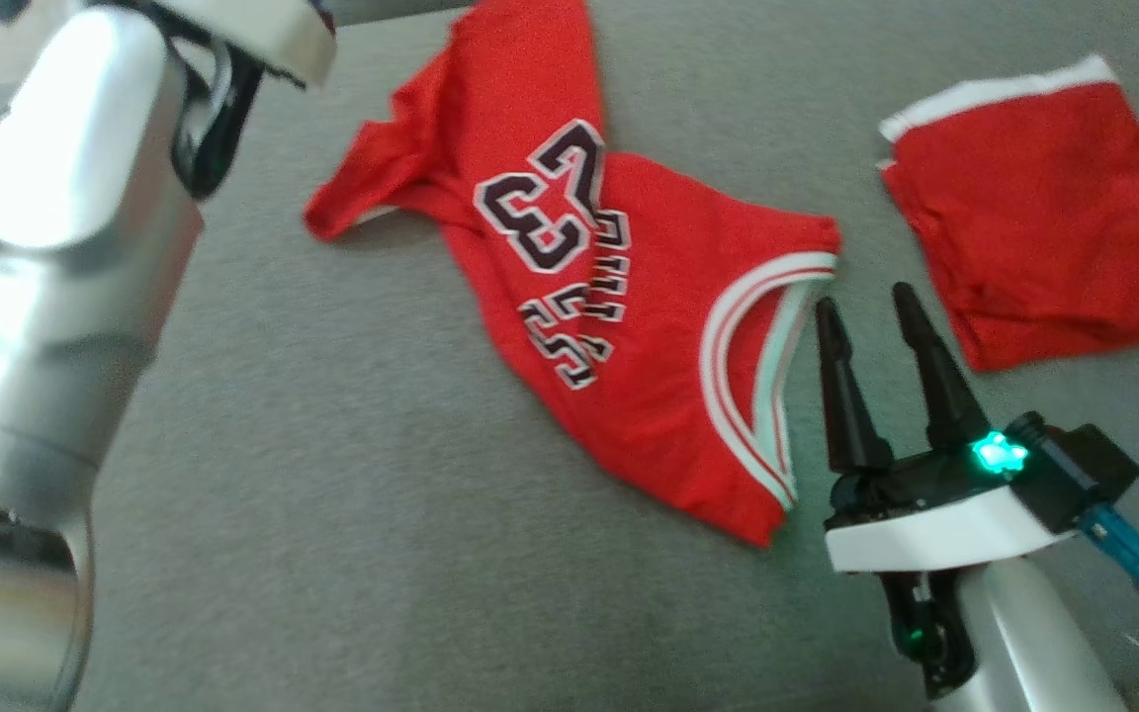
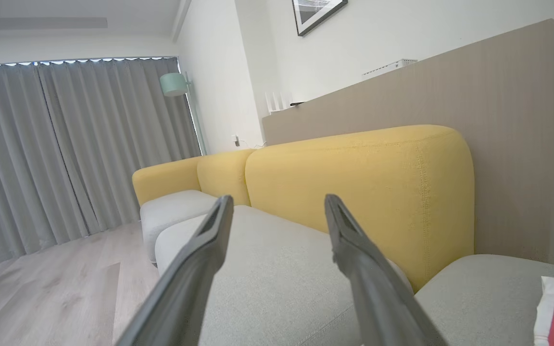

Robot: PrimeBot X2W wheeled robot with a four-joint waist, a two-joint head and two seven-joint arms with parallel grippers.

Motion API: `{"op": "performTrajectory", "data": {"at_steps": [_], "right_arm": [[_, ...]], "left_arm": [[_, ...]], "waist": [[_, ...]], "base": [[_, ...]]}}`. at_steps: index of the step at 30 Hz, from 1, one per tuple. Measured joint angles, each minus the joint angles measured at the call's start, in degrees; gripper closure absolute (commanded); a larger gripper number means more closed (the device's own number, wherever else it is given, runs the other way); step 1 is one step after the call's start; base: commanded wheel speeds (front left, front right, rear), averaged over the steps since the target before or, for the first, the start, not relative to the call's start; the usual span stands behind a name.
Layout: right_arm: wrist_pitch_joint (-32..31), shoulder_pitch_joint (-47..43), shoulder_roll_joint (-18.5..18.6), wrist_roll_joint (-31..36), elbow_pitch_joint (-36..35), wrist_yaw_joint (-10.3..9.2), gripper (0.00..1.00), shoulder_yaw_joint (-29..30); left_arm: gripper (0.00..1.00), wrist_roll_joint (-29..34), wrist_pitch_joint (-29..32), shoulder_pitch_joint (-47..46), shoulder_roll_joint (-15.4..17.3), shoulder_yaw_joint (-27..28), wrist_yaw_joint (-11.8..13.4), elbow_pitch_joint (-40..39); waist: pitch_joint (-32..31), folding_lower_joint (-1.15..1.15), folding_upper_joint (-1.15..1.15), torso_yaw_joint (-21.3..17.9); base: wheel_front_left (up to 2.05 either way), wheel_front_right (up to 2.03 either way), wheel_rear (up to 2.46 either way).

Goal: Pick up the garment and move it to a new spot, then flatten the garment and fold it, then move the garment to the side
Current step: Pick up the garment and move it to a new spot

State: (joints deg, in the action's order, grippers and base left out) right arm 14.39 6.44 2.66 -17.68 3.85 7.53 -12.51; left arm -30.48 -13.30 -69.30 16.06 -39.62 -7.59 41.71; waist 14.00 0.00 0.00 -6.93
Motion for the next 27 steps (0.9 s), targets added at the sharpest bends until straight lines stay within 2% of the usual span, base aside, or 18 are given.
{"op": "performTrajectory", "data": {"at_steps": [5,14,17,21,27], "right_arm": [[0.0,-0.05,0.0,0.86,-0.46,0.0,0.0,2.71],[0.0,-3.25,-0.03,3.16,-0.3,0.0,0.0,8.12],[0.0,-3.74,-0.02,4.13,-0.27,0.0,0.0,9.8],[0.0,-3.98,-0.04,4.75,-0.29,0.0,0.0,9.84],[0.0,-6.66,-0.05,4.58,0.12,0.0,0.0,9.77]], "left_arm": [[0.0,-2.74,-0.99,8.62,0.91,2.3,0.98,-4.81],[0.0,-5.06,-1.41,33.87,1.88,8.21,8.87,-20.15],[0.0,-5.16,-1.41,42.56,1.22,10.67,10.9,-24.69],[0.0,-5.01,-1.41,53.14,-1.48,14.6,11.14,-30.15],[0.0,-1.68,-1.41,60.26,-3.65,16.95,11.12,-31.79]], "waist": [[-1.82,0.0,0.0,4.21],[-6.2,-0.02,0.0,11.68],[-7.45,-0.01,0.0,13.73],[-9.3,-0.01,0.0,15.84],[-9.61,0.0,0.0,15.99]], "base": [[0.0,0.0,0.0],[0.0,0.0,0.0],[0.0,0.0,0.0],[0.0,0.0,0.0],[0.0,0.0,0.0]]}}
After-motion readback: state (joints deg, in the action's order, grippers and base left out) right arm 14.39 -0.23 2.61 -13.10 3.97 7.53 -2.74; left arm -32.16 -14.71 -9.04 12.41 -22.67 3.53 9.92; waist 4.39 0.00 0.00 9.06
